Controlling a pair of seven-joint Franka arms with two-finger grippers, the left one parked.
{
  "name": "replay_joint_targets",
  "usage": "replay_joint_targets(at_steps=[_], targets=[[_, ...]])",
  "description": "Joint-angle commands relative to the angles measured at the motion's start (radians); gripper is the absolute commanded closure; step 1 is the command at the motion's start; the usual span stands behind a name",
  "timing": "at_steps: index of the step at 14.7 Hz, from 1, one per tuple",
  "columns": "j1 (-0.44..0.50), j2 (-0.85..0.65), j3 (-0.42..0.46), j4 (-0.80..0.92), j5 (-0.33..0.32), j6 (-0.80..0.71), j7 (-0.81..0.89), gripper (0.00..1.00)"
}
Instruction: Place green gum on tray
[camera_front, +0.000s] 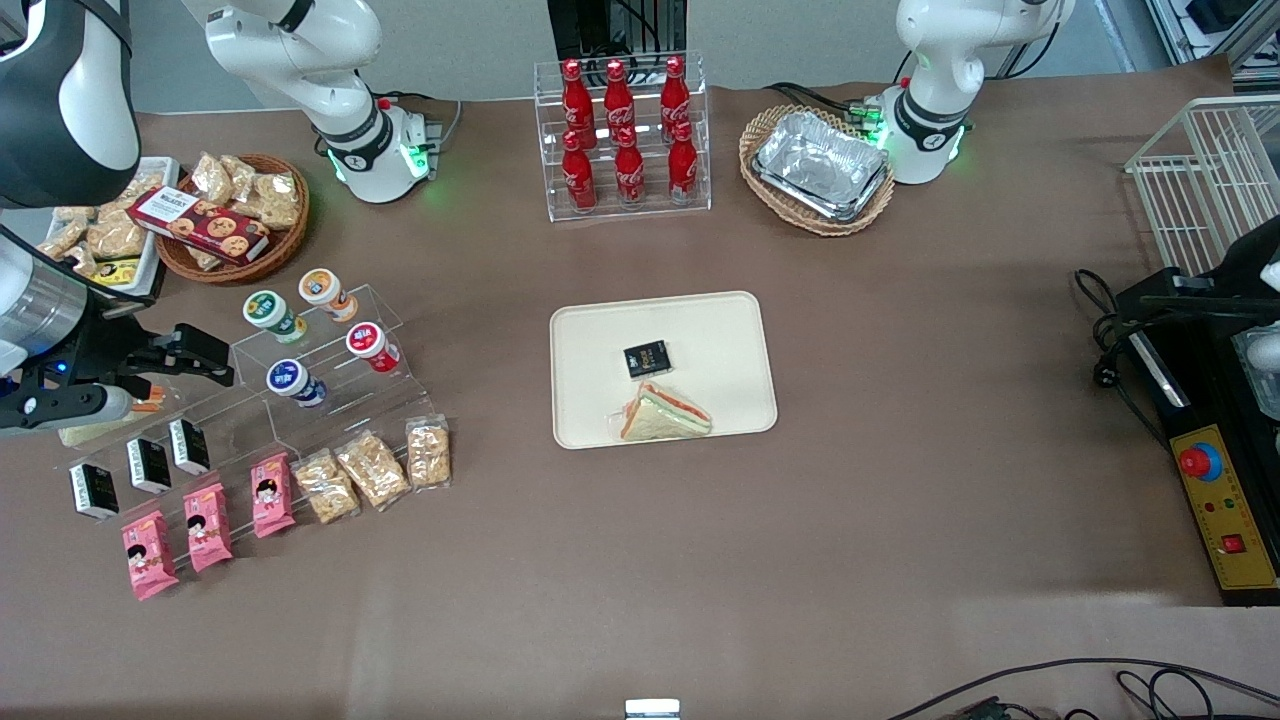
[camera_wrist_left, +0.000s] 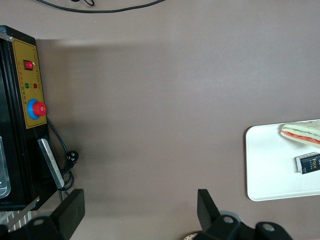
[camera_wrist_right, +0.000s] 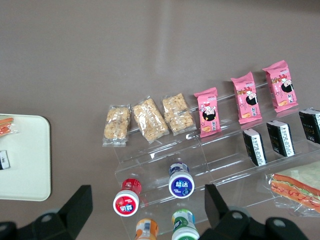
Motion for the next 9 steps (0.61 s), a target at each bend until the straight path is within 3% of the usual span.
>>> replay_joint_targets(at_steps=[1, 9], targets=[[-0.004, 0.001, -0.002, 0.008, 0.02, 0.009, 0.005, 0.0], [-0.004, -0.008, -0.004, -0.02, 0.016, -0.061, -0.001, 0.0]])
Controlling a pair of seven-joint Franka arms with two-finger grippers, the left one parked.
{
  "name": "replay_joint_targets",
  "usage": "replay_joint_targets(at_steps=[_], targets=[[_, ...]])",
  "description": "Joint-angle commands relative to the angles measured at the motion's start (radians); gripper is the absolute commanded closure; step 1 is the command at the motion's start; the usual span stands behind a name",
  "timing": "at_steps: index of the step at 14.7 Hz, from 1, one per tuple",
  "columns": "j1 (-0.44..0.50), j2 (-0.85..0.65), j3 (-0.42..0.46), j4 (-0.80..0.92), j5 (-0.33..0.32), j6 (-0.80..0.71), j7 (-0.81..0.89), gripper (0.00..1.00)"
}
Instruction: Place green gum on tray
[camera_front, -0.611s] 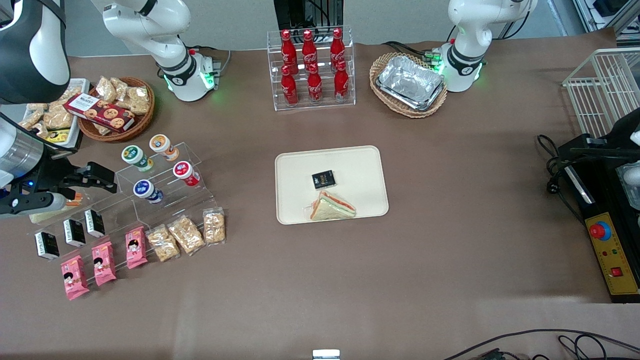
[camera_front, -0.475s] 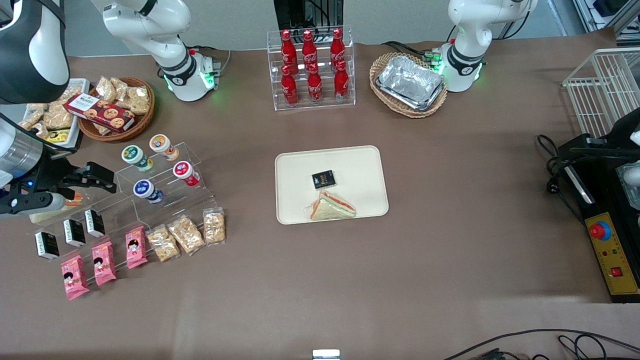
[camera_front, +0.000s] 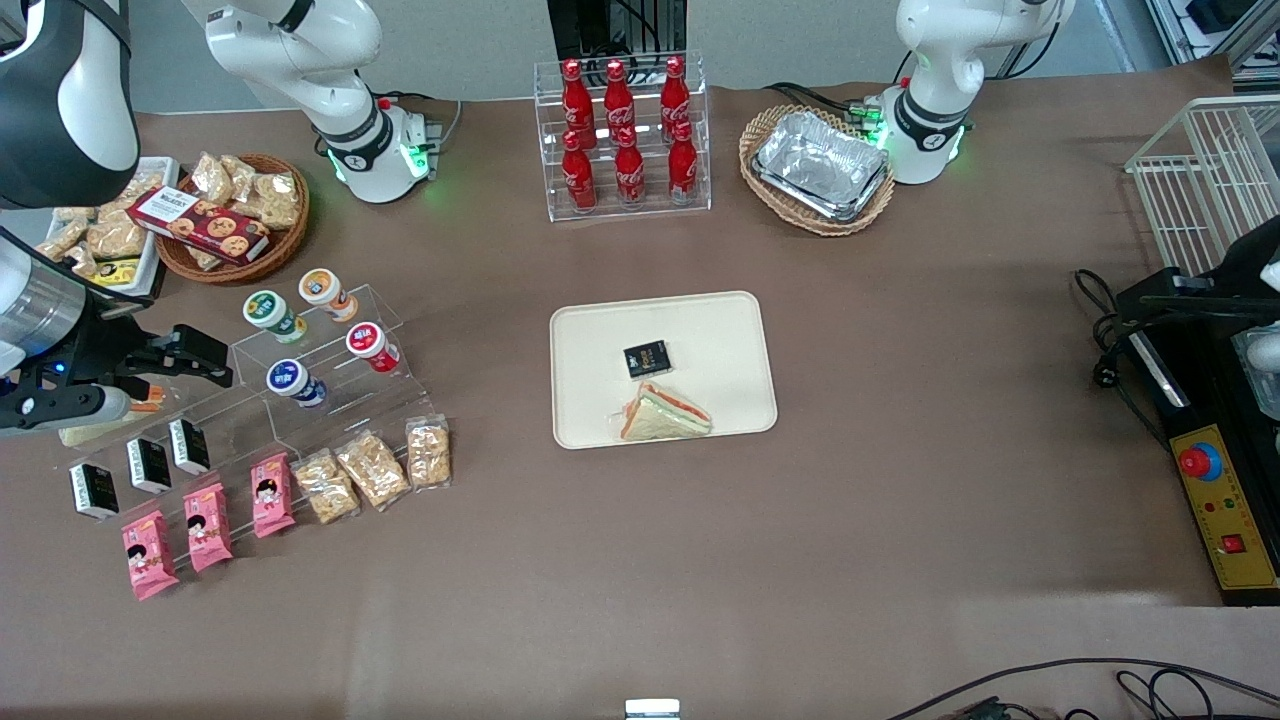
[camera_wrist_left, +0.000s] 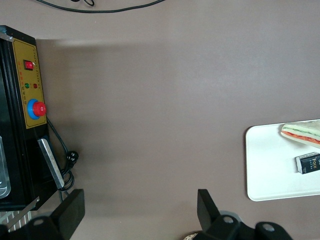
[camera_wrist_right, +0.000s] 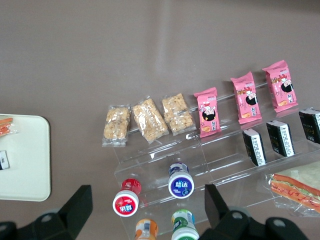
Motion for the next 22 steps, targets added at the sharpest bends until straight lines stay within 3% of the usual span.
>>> replay_joint_targets(at_steps=[1, 3, 6, 11, 13, 16, 18, 22], targets=[[-0.004, -0.01, -0.006, -0.02, 0.014, -0.075, 0.001, 0.0], [-0.003, -0.037, -0.011, -0.044, -0.021, -0.077, 0.011, 0.0], [-0.01, -0.155, -0.021, -0.194, -0.023, 0.009, 0.015, 0.0], [-0.019, -0.428, -0.04, -0.594, -0.026, 0.222, 0.047, 0.0], [-0.019, -0.494, -0.037, -0.705, -0.029, 0.253, 0.188, 0.0], [-0.012, -0.531, -0.008, -0.757, -0.093, 0.221, 0.424, 0.0], [-0.01, -0.544, -0.001, -0.799, -0.095, 0.216, 0.553, 0.0], [-0.022, -0.539, -0.014, -0.846, -0.09, 0.239, 0.62, 0.0]])
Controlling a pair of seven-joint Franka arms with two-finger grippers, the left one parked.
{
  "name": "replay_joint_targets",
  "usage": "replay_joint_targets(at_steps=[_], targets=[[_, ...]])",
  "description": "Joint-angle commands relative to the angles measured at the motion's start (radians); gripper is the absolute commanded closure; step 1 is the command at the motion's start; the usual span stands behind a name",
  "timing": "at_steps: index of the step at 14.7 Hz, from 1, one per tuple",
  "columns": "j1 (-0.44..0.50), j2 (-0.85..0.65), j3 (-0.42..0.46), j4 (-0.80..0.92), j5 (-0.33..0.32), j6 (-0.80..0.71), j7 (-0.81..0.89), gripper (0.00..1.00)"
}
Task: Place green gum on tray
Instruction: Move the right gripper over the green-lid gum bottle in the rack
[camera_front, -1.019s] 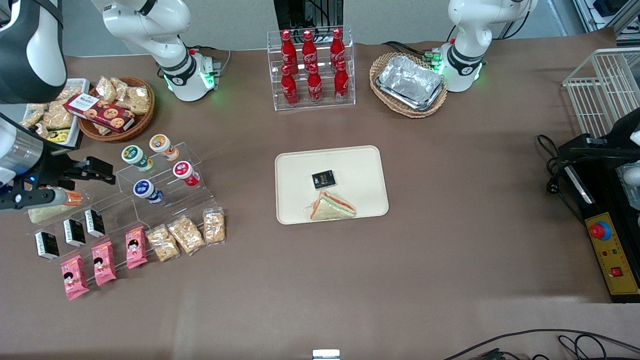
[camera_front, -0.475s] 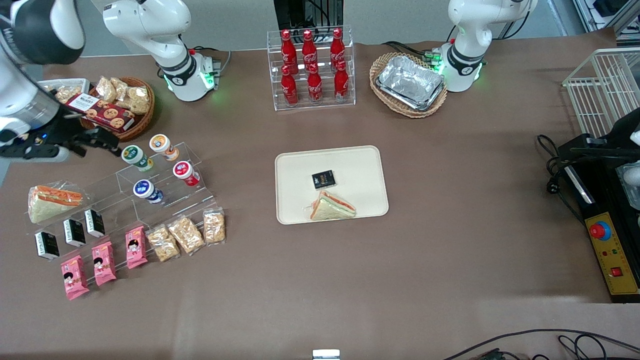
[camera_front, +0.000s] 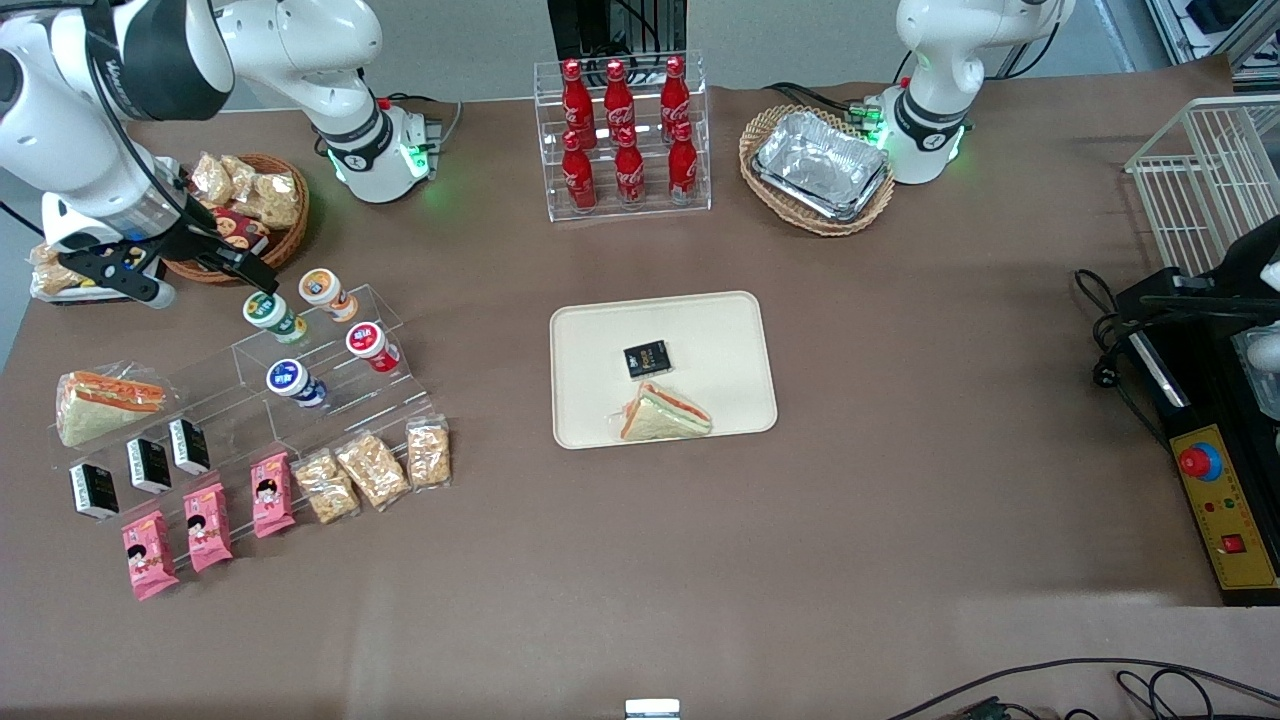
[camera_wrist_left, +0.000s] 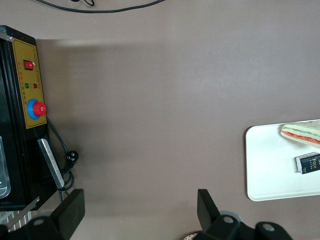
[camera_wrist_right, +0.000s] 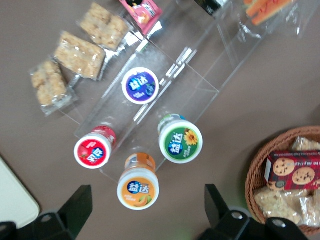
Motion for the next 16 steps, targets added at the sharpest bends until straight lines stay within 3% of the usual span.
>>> replay_joint_targets(at_steps=[1, 4, 11, 16], targets=[[-0.013, -0.025, -0.037, -0.071, -0.01, 0.051, 0.047, 0.0], [-0.012, -0.024, -0.087, -0.12, -0.008, 0.103, 0.042, 0.0], [-0.017, -0.018, -0.095, -0.259, -0.008, 0.295, 0.042, 0.0], [-0.012, 0.018, -0.133, -0.265, -0.008, 0.341, 0.028, 0.0]])
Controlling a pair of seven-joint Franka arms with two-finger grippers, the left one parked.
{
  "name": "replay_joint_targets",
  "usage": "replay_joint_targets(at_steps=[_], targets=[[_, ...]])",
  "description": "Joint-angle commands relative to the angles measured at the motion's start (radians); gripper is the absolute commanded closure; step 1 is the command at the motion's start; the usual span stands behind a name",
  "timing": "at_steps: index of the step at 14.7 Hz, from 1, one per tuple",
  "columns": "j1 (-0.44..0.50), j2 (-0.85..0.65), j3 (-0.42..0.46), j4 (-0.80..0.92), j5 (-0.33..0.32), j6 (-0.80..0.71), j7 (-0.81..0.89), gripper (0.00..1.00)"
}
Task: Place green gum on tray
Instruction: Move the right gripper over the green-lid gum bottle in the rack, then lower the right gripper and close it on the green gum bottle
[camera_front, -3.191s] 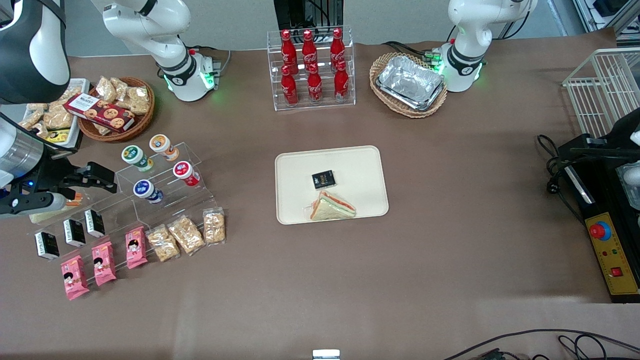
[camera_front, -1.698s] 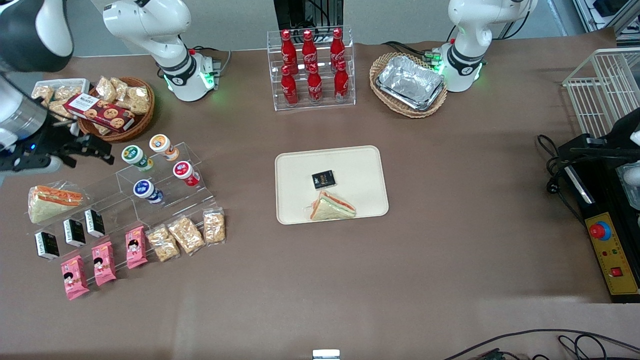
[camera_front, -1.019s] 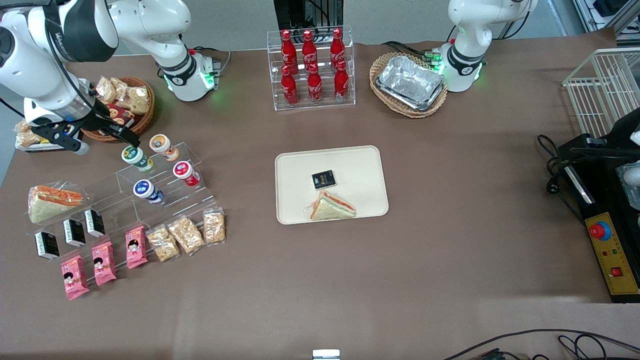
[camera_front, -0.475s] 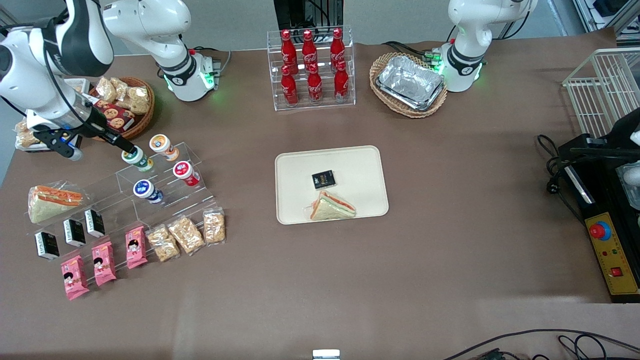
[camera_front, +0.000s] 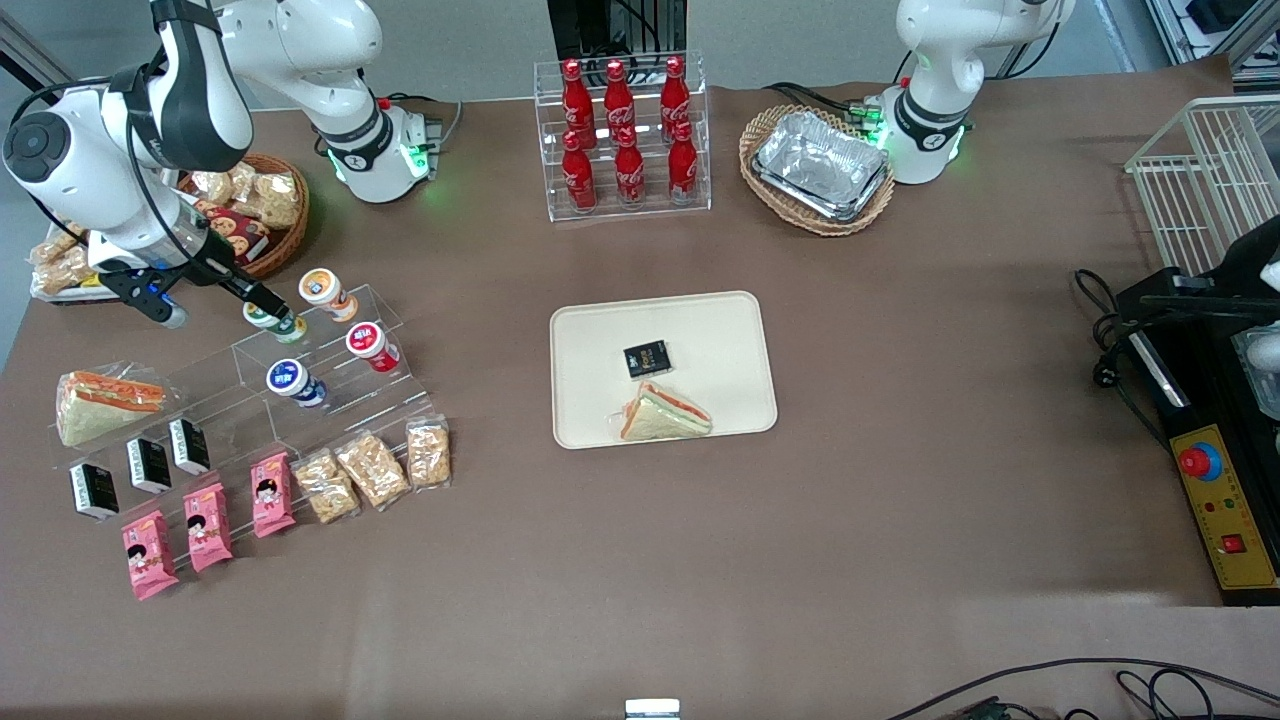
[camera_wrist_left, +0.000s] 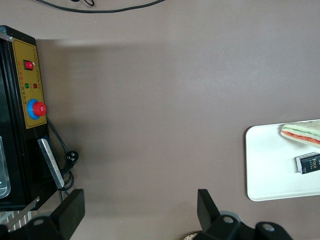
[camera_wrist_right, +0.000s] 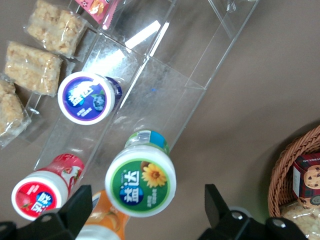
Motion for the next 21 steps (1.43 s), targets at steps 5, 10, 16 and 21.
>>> replay_joint_targets(at_steps=[5, 10, 16, 21], targets=[[-0.001, 0.05, -0.011, -0.01, -0.008, 0.077, -0.002, 0.0], [0.0, 0.086, -0.011, -0.004, -0.008, 0.101, -0.002, 0.0], [0.003, 0.103, -0.01, 0.001, -0.006, 0.101, -0.001, 0.39], [0.003, 0.113, -0.01, 0.004, -0.006, 0.101, -0.001, 0.56]])
